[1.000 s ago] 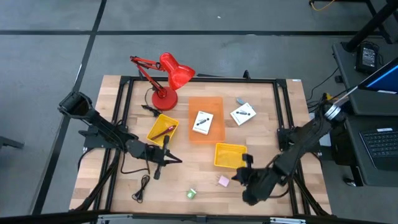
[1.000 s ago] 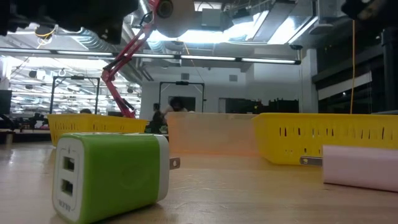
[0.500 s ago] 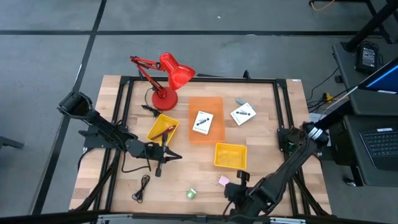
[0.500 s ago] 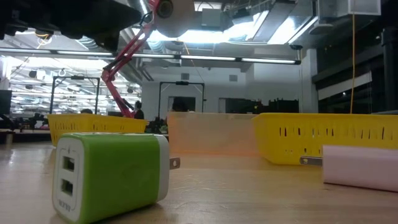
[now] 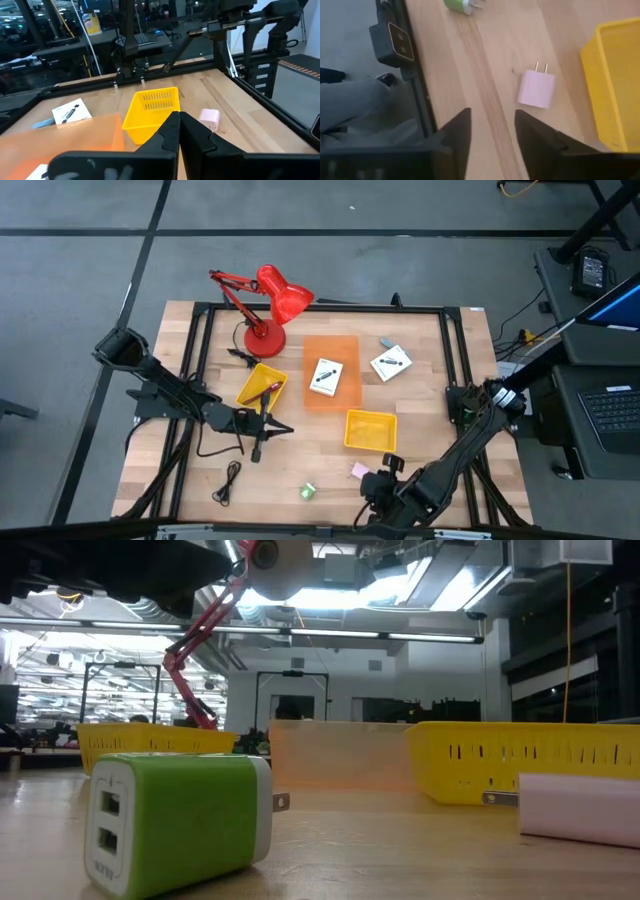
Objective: Pick and place items into bin
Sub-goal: Put the pink charger adapter into the right yellow bin
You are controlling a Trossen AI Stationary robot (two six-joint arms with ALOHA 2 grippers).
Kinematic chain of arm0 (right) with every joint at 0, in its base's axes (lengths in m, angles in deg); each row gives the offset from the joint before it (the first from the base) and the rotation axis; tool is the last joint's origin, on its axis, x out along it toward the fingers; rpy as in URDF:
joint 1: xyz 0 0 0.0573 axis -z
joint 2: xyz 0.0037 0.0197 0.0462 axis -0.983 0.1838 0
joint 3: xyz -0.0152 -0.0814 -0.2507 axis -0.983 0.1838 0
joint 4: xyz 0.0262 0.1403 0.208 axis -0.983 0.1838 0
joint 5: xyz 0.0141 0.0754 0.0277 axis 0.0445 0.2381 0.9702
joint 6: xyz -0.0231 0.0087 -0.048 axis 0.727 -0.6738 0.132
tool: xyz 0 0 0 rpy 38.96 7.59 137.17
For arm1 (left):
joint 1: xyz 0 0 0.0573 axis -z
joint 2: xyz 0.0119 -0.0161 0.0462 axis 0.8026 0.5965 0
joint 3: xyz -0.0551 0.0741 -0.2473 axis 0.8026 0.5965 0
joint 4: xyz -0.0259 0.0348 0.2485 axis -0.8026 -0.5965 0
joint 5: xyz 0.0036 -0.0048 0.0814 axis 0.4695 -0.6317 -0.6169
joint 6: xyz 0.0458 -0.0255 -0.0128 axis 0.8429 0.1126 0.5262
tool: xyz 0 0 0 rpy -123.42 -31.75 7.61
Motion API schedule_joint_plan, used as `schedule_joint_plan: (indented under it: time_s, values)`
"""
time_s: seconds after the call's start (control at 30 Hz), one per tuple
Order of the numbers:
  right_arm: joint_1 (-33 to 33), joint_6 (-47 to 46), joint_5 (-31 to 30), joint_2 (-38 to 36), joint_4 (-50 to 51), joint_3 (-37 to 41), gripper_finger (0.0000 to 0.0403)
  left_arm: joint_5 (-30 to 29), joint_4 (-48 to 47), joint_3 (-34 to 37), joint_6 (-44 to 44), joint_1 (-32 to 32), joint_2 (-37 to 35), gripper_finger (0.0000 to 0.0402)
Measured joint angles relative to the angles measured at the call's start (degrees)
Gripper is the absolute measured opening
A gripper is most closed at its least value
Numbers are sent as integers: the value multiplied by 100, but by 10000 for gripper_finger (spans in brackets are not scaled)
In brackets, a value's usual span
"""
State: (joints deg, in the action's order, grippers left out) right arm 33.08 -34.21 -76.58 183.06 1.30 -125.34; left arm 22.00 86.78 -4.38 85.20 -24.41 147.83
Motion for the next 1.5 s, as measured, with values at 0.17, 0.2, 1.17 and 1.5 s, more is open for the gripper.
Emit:
schedule_joint_plan:
  time_s: [0.17, 0.2, 1.17, 1.5]
  values:
    - [65, -1, -167, 191, -14, 0, 205, 0, 0, -2, 0, -20, 0, 3]
    - [86, 8, -167, 256, -20, 0, 216, 0, -2, -2, 0, -20, 0, 3]
    - [905, 103, 716, 1082, 75, 9, 264, 20, -2, -4, -7, -21, 0, 4]
    - [943, -162, 732, 1136, 99, 10, 264, 20, -2, -4, -4, -20, 0, 4]
